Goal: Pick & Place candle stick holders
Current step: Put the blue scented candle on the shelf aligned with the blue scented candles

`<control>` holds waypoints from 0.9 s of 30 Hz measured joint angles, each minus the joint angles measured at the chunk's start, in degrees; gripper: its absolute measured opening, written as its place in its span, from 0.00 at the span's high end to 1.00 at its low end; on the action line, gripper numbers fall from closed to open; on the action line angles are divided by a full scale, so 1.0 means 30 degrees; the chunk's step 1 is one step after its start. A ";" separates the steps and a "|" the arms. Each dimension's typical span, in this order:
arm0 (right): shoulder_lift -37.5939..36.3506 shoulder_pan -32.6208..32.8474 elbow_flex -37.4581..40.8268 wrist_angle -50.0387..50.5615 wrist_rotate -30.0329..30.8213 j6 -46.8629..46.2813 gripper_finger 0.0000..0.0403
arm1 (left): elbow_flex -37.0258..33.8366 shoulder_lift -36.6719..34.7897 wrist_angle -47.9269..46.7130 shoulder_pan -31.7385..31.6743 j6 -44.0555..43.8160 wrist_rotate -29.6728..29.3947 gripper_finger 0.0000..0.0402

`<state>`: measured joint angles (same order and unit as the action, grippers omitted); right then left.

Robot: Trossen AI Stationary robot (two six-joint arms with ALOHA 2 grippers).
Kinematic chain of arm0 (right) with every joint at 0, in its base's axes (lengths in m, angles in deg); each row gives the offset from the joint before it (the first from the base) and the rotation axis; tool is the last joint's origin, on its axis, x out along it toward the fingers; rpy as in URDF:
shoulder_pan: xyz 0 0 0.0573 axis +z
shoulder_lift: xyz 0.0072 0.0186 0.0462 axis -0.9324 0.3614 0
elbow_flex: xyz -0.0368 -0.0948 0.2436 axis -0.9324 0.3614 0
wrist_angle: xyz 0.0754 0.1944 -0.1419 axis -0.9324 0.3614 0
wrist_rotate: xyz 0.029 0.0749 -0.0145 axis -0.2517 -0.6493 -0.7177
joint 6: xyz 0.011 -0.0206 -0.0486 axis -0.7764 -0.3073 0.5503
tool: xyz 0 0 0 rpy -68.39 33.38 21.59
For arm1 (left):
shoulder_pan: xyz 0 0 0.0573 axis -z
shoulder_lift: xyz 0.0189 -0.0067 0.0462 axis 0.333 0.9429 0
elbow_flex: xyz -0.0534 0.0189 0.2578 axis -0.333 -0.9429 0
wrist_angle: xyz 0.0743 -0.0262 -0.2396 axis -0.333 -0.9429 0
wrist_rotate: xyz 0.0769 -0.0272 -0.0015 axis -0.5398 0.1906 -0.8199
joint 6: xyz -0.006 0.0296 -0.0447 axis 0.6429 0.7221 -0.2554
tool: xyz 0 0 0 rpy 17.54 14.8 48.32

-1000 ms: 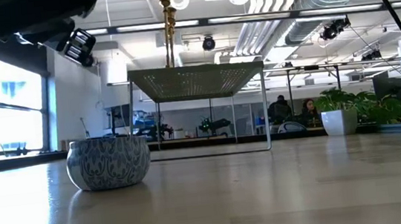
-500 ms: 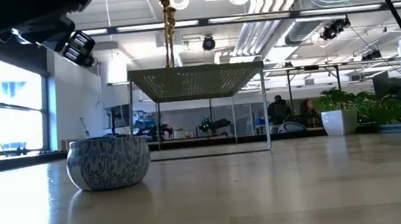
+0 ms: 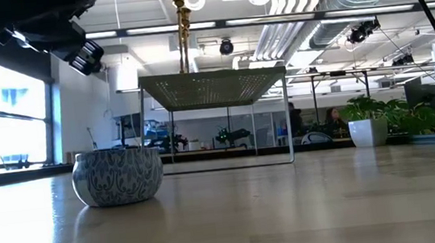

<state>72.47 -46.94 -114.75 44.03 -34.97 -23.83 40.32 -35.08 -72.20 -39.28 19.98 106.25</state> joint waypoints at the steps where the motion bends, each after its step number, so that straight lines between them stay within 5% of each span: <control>1: 0.0000 0.0015 0.0000 -0.0242 -0.0380 -0.0025 0.02 | 0.0000 0.0000 -0.0007 0.0000 -0.0005 -0.0209 0.85; 5: 0.0000 0.0121 -0.0007 -0.0546 -0.0366 -0.0386 0.02 | 0.0000 0.0000 -0.0007 -0.0007 0.0001 -0.0965 0.85; 12: -0.0138 0.0393 -0.0007 0.2094 0.4820 0.0157 0.02 | 0.0000 0.0000 0.0248 0.0000 0.0016 -0.1105 0.85; 27: -0.0067 -0.0296 -0.0022 0.4300 0.3078 -0.5795 0.02 | -0.0036 0.0000 0.0110 -0.0007 0.0002 -0.1142 0.85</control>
<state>72.27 -47.83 -114.81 56.93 -25.73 -41.22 40.21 -35.08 -71.87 -39.31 19.98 102.82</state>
